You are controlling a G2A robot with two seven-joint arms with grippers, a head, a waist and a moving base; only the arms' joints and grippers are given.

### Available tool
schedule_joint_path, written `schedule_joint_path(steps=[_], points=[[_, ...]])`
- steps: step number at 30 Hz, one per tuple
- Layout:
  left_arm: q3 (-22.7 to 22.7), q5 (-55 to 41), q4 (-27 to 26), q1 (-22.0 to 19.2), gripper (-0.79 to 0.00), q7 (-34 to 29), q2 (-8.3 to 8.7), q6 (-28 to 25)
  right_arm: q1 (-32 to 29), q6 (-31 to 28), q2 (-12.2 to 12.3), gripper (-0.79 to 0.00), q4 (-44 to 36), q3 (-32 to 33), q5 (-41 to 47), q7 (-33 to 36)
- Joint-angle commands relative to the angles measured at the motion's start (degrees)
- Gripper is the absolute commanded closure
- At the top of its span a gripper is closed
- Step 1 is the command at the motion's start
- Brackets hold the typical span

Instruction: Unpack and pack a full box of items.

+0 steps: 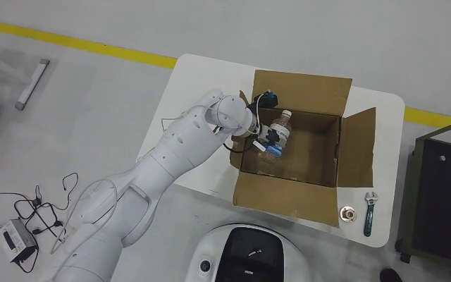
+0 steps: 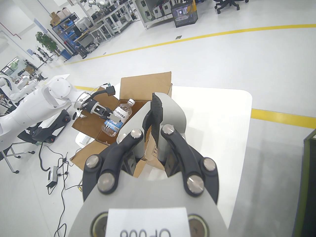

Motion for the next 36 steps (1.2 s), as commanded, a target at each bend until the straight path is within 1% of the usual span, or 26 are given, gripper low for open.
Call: schedule_joint_path(steps=[1,21,23,25,28,34,36], points=[[0.00,0.00,0.00,0.00,0.000,0.00,0.00,0.00,0.00,0.00,0.00,0.000,0.00,0.00,0.00,0.00],[0.00,0.00,0.00,0.00,0.000,0.00,0.00,0.00,0.00,0.00,0.00,0.000,0.00,0.00,0.00,0.00],[-0.12,0.16,-0.55,0.72,0.000,1.07,0.05,-0.22,0.00,0.00,0.00,0.000,0.00,0.00,0.00,0.00],[-0.12,0.78,-1.60,0.99,0.000,0.38,0.13,0.73,0.00,0.00,0.00,0.000,0.00,0.00,0.00,0.00],[0.31,1.18,-2.94,1.24,0.000,-1.52,0.03,3.53,0.00,0.00,0.00,0.000,0.00,0.00,0.00,0.00],[2.42,2.49,-4.45,1.42,0.000,-3.03,-0.83,8.40,0.00,0.00,0.00,0.000,0.00,0.00,0.00,0.00],[3.14,2.75,-4.51,1.47,0.000,-4.30,-1.11,10.79,0.00,0.00,0.00,0.000,0.00,0.00,0.00,0.00]])
